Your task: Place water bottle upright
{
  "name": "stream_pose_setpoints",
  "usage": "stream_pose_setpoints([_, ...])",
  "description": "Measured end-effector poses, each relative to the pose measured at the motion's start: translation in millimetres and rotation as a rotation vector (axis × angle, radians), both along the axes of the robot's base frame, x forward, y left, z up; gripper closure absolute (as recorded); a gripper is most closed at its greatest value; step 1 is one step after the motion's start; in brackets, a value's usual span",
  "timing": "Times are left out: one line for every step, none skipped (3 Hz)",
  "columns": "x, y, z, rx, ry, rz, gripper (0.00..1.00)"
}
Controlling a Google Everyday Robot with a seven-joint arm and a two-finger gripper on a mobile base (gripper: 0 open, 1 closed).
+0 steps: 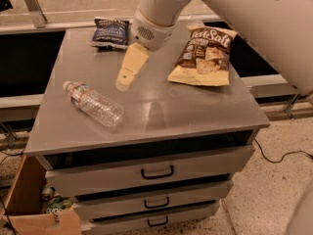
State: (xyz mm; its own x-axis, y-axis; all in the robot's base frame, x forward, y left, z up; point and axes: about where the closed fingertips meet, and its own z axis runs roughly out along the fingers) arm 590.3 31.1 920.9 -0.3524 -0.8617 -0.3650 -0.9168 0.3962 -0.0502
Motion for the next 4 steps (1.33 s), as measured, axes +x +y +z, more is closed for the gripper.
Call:
stream_pose_setpoints([2.7, 45.7, -8.1, 0.064, 0.051, -0.023, 0.00])
stream_pose_setpoints([0.0, 87.0, -14.9, 0.106, 0.092, -0.039, 0.00])
stream_pose_setpoints([-7.5, 121.3, -27.1, 0.111, 0.112, -0.065, 0.00])
stream_pose_setpoints([-13.9, 140.9, -44.7, 0.075, 0.110, -0.097, 0.00])
